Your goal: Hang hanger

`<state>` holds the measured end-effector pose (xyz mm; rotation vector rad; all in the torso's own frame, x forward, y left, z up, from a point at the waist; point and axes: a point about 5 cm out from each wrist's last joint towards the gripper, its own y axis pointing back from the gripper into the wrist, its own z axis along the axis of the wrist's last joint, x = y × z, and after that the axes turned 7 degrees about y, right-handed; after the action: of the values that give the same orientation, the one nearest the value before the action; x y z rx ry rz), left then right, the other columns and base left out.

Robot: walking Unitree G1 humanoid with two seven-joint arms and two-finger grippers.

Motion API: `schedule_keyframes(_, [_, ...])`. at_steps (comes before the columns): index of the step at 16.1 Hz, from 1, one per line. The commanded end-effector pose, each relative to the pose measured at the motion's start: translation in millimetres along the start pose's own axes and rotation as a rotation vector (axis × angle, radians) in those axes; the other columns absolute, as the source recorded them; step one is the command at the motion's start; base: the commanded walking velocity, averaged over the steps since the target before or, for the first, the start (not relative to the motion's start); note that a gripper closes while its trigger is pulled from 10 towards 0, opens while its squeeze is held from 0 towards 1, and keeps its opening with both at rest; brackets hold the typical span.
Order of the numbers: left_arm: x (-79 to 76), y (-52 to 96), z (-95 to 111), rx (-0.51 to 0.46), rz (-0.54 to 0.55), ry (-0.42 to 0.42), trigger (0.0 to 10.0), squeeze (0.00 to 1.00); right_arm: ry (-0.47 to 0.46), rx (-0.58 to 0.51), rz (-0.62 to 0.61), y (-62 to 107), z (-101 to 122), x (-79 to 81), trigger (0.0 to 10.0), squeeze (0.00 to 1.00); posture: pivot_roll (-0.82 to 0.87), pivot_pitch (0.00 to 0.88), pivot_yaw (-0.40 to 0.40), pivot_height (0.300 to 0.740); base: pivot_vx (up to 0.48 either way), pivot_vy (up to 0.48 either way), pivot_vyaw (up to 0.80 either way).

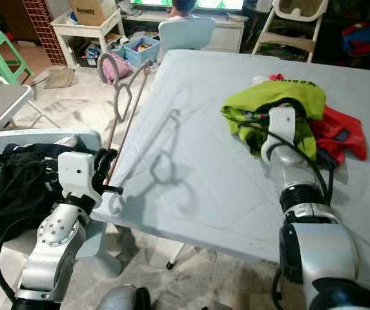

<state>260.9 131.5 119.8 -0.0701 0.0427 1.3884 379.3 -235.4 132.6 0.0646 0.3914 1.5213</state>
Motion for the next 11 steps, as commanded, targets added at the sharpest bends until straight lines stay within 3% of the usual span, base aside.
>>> schedule_keyframes(1, [-3.1,0.0,1,0.005,-0.006,-0.024,10.0,0.0,0.018,-0.078,0.057,2.1,5,4.8,10.0,0.72,0.07,0.019,0.013,0.74,0.0,0.0,0.0])
schedule_keyframes(4, [-10.5,-1.0,-4,0.019,-0.031,-0.021,10.0,0.0,0.028,-0.21,0.104,27.0,-16,9.8,10.0,0.19,0.04,0.01,0.021,0.74,0.0,0.0,0.0])
schedule_keyframes(6, [-13.2,-6.2,0,0.003,-0.046,-0.014,10.0,0.0,0.014,-0.244,0.069,41.2,-28,11.6,10.0,0.0,0.02,0.008,0.03,0.74,0.0,0.0,0.0])
schedule_keyframes(8, [-11.3,-11.9,4,-0.006,-0.044,-0.008,10.0,0.0,-0.041,-0.278,-0.008,54.3,-38,11.3,10.0,0.0,0.01,0.007,0.053,0.74,0.0,0.0,0.0])
schedule_keyframes(11, [-11.9,-12.2,3,-0.001,-0.059,-0.015,10.0,0.0,-0.029,-0.269,-0.023,64.2,-45,12.8,10.0,0.0,0.0,0.007,0.059,0.74,-0.166,0.0,0.0])
